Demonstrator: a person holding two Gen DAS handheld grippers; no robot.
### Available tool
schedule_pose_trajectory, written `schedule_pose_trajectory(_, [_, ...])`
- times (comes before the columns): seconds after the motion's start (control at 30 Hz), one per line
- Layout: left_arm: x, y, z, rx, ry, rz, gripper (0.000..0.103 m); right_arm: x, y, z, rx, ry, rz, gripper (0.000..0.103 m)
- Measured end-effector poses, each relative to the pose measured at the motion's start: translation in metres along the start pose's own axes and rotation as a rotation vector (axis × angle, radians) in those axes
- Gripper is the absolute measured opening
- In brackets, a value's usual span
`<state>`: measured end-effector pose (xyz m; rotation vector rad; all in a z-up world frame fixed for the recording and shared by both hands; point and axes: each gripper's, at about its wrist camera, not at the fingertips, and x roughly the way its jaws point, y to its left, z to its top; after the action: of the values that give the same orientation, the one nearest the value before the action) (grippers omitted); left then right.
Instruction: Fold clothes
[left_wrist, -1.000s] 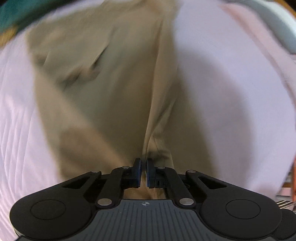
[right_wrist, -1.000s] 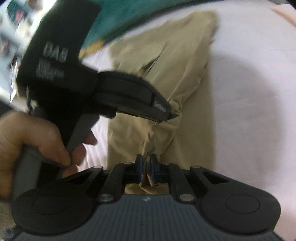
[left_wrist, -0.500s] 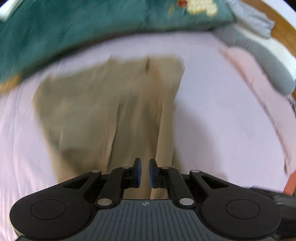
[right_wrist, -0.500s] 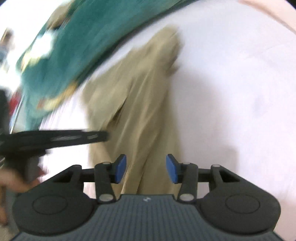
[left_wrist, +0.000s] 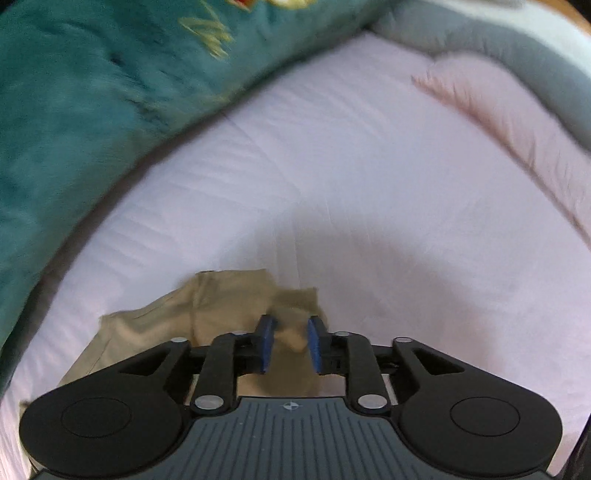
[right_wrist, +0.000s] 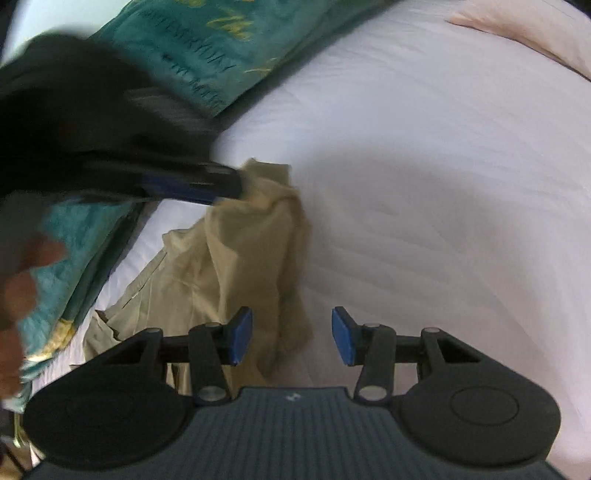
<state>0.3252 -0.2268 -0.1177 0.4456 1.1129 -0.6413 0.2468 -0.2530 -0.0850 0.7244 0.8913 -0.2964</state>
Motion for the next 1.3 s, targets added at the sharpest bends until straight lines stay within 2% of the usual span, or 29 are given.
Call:
schedule_pose_trajectory(0.03, [0.009,-0.003,-0.005,0.025,0.02,0.005,0.034,0.006,0.003,-0.001,-0.024,0.017,-0.011,0.048])
schedule_pose_trajectory(0.1, [0.03,-0.009,-0.013,0.076,0.079,0.013,0.037,0.017,0.008,-0.004,-0.078,0.033,-0.031,0.047])
schedule_pose_trajectory(0.2, [0.051,-0.002,-0.022,0.072,0.108,0.03,0.038,0.023,0.016,-0.014,-0.194,0.006,-0.061,0.044])
schedule_pose_trajectory(0.23, [0.051,0.003,-0.024,0.04,0.095,0.011,0.039,0.022,0.018,-0.018,-0.226,-0.001,-0.068,0.038])
schedule_pose_trajectory(0.27, [0.05,0.008,-0.025,0.009,0.086,-0.013,0.039,0.022,0.019,-0.02,-0.236,-0.003,-0.059,0.026])
schedule_pose_trajectory(0.33, [0.048,0.018,-0.025,-0.041,0.072,-0.057,0.032,0.023,0.014,-0.021,-0.209,0.003,-0.025,0.015])
schedule_pose_trajectory(0.47, [0.044,0.032,-0.031,-0.099,0.034,-0.115,0.018,0.019,0.01,-0.02,-0.153,-0.017,-0.015,0.007])
schedule_pose_trajectory(0.7, [0.02,0.069,-0.052,-0.254,-0.094,-0.22,0.016,-0.006,0.032,-0.025,-0.161,-0.108,-0.039,0.006])
schedule_pose_trajectory(0.87, [-0.01,0.115,-0.081,-0.372,-0.187,-0.26,0.016,-0.032,0.079,-0.038,-0.271,-0.185,-0.054,0.006])
schedule_pose_trajectory(1.0, [-0.037,0.164,-0.126,-0.482,-0.213,-0.223,0.016,-0.043,0.124,-0.066,-0.363,-0.21,-0.026,0.005])
schedule_pose_trajectory(1.13, [-0.041,0.205,-0.183,-0.591,-0.147,-0.123,0.016,-0.039,0.162,-0.11,-0.514,-0.141,0.024,0.005])
schedule_pose_trajectory(1.2, [-0.042,0.212,-0.204,-0.623,-0.119,-0.122,0.016,-0.043,0.159,-0.118,-0.502,-0.145,0.003,0.005])
schedule_pose_trajectory(1.3, [-0.058,0.202,-0.201,-0.571,-0.169,-0.149,0.016,-0.054,0.15,-0.125,-0.458,-0.167,-0.043,0.007])
